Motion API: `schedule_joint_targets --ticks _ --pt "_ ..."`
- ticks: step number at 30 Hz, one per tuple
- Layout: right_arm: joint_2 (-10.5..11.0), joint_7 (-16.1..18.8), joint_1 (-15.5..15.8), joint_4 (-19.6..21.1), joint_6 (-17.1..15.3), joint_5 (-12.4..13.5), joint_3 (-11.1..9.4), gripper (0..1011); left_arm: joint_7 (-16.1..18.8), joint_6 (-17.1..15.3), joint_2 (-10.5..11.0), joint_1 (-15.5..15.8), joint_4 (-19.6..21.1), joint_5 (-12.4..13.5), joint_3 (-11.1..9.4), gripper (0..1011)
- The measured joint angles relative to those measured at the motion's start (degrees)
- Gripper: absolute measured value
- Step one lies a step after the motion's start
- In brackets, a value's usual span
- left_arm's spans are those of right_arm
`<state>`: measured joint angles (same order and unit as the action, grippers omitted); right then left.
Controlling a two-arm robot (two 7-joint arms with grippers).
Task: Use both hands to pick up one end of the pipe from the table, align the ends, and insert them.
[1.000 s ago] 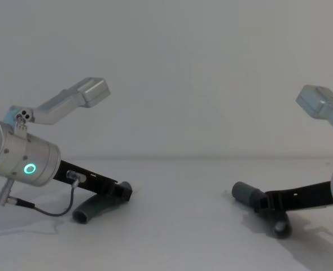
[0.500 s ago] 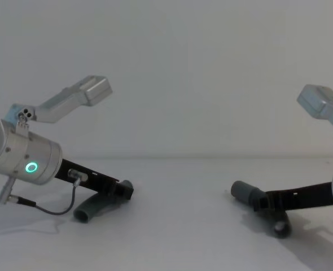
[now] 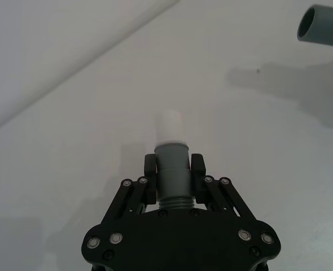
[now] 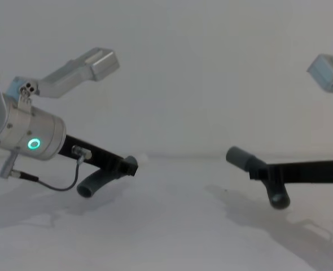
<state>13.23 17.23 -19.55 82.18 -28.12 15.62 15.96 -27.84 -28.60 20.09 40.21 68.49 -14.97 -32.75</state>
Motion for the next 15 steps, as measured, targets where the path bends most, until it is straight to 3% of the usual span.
schedule_joint_targets --ticks 6,15 --pt "1.58 2.25 0.9 2.1 3.47 0.8 -0.46 283 -0.78 0.62 0.94 0.44 2.45 1.04 -0.6 343" --pt "5.77 7.23 3.06 5.81 6.87 2.63 -1.54 283 -5.73 3.44 2.79 2.83 4.57 3.2 -3.2 343"
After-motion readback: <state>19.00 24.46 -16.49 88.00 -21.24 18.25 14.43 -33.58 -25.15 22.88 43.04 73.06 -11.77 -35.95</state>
